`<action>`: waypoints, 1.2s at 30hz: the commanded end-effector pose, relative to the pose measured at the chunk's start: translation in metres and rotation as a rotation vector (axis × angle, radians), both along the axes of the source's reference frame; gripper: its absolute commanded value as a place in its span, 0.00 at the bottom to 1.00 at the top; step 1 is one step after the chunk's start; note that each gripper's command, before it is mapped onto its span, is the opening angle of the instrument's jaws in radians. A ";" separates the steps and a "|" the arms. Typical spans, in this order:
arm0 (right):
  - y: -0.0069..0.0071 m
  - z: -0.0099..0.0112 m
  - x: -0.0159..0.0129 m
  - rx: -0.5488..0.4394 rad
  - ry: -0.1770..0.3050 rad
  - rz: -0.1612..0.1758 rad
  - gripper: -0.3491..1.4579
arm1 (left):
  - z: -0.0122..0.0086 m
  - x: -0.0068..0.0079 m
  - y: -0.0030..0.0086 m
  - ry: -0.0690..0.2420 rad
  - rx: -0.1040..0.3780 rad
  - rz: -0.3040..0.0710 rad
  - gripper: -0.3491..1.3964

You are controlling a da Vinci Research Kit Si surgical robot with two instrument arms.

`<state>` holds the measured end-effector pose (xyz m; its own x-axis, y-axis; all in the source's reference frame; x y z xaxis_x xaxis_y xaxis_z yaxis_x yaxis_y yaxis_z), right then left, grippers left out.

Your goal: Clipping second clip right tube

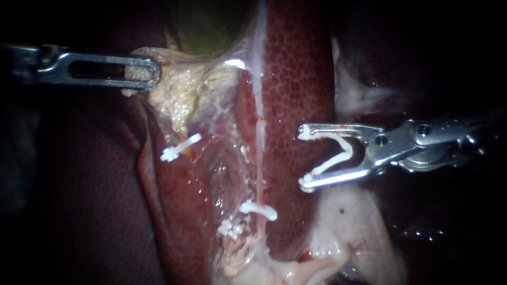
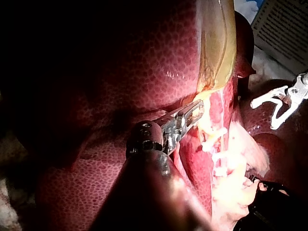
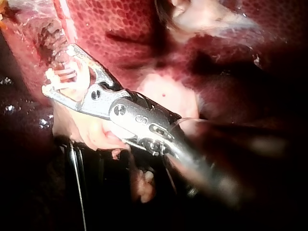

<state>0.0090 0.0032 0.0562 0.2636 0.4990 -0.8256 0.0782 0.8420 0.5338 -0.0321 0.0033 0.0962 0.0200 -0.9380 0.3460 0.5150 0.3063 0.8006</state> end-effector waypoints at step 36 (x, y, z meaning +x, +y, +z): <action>-0.0085 0.0166 0.0083 0.277 -0.080 -0.056 0.49 | 0.0005 -0.0004 -0.0007 0.003 -0.005 -0.002 0.00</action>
<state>0.0174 -0.0054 0.0729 0.3515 0.6909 -0.6317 0.0764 0.6514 0.7549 -0.0325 0.0025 0.0967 0.0189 -0.9365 0.3502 0.5180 0.3088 0.7977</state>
